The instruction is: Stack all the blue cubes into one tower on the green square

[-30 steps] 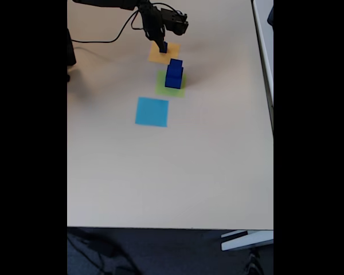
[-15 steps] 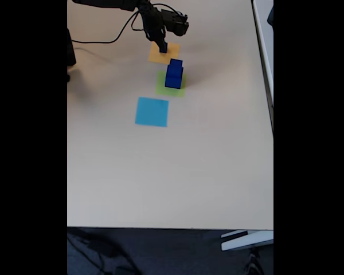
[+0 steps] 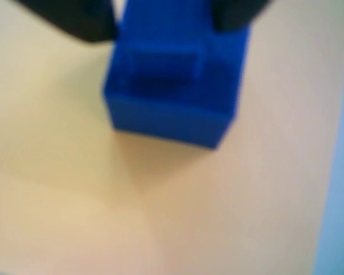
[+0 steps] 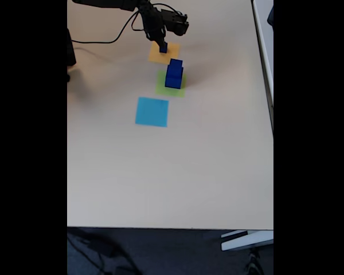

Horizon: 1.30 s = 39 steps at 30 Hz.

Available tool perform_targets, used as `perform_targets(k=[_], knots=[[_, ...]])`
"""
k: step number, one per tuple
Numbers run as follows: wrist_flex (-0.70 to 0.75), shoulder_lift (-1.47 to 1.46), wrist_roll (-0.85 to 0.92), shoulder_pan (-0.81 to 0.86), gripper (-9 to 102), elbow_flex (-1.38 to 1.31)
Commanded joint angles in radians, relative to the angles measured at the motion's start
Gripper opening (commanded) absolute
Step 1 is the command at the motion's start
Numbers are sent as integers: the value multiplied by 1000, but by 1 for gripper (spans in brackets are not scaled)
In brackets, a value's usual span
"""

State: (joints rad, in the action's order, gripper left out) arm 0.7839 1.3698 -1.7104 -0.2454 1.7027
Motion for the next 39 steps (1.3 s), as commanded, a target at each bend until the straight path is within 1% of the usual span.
perform_targets(k=[1, 6, 10, 21, 29, 39], knots=[[-14, 83, 18, 8, 6, -44], [-31, 80, 34, 9, 4, -48], [-34, 78, 25, 11, 0, -48], [-21, 81, 41, 12, 0, -83], [74, 107, 229, 80, 1, -270], [74, 150, 492, 184, 0, -419]])
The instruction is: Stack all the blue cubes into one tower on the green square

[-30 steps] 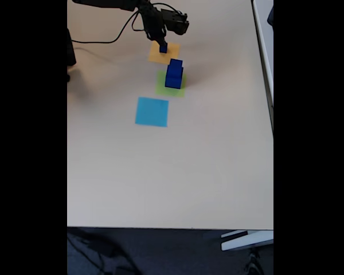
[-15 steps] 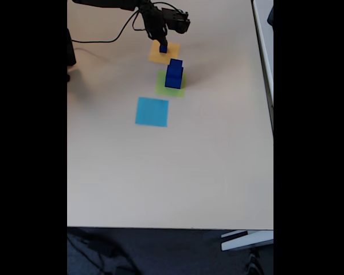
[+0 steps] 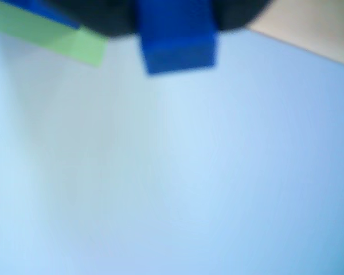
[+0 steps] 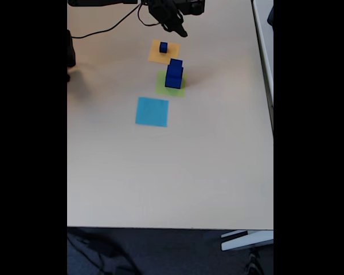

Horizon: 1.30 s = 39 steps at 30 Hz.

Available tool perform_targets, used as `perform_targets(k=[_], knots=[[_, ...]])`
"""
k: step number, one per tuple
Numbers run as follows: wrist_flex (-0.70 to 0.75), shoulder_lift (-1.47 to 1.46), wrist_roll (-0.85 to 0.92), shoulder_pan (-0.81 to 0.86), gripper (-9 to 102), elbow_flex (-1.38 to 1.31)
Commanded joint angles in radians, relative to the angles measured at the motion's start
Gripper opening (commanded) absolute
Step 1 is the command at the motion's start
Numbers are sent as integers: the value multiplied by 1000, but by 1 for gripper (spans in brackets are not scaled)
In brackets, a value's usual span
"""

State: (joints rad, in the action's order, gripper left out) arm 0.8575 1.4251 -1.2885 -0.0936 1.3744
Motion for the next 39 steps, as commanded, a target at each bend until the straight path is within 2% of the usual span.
perform_targets(k=[1, 9, 17, 25, 35, 39], knots=[[5, 98, 100, 48, 1, -112], [57, 135, 272, 187, 0, -184], [227, 212, 212, 345, 0, -92], [390, 176, 239, 469, 0, -64], [414, 15, 288, 508, 0, -12], [373, -15, 293, 520, 0, 40]])
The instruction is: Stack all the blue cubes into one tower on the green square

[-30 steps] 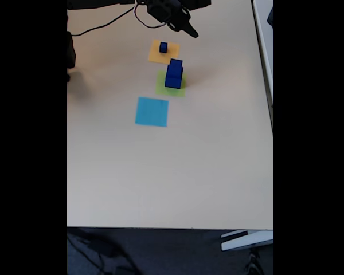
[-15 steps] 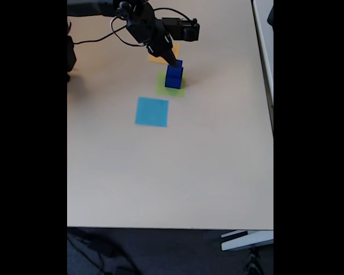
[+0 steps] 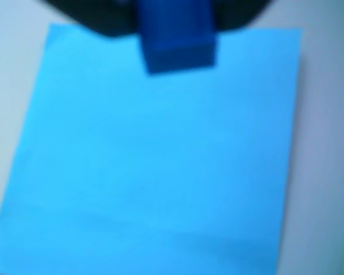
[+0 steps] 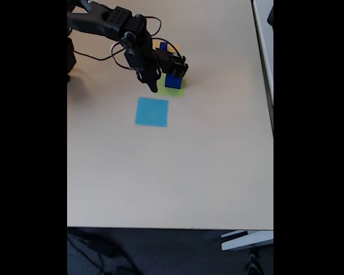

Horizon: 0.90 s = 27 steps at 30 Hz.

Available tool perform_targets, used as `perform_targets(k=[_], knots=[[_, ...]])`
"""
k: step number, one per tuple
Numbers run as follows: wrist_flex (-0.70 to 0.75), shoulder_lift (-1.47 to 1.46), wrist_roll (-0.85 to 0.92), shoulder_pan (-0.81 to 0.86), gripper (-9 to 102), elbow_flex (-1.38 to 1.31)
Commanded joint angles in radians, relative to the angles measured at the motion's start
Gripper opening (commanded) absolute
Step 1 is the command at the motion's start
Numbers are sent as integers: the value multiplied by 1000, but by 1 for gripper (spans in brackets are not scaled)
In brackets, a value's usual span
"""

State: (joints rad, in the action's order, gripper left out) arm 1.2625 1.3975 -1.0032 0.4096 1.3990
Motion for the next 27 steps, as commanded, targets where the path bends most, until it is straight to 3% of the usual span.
perform_targets(k=[1, 15, 27], knots=[[-51, 12, 8, 20, 0, 38], [-264, -17, -26, 117, 0, 147], [-449, -15, -166, 44, 0, 319]])
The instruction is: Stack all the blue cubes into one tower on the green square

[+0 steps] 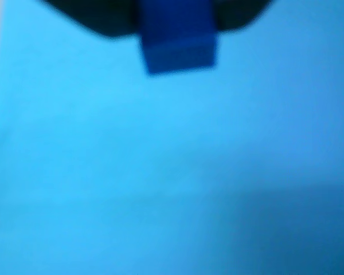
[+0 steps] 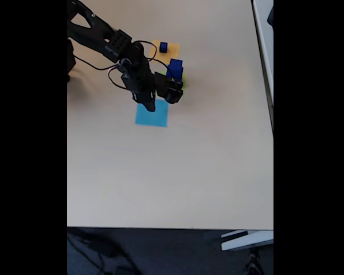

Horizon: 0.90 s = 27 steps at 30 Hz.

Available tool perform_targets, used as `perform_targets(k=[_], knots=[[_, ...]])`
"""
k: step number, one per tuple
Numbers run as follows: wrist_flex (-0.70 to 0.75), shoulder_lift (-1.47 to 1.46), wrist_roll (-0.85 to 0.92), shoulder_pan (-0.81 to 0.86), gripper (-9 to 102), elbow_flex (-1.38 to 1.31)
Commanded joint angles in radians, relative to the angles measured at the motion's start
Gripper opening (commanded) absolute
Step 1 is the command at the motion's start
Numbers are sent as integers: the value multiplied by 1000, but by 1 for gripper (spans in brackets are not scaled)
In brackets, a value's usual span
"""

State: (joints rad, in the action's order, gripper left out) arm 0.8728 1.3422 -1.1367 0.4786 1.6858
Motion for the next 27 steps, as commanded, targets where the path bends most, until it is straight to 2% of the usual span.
perform_targets(k=[1, 6, 23, 27], knots=[[-81, 41, -44, -29, 0, 55], [-149, 46, -63, -43, 0, 112], [-146, 63, -26, -18, 1, 112], [-146, 66, -28, -18, 6, 112]])
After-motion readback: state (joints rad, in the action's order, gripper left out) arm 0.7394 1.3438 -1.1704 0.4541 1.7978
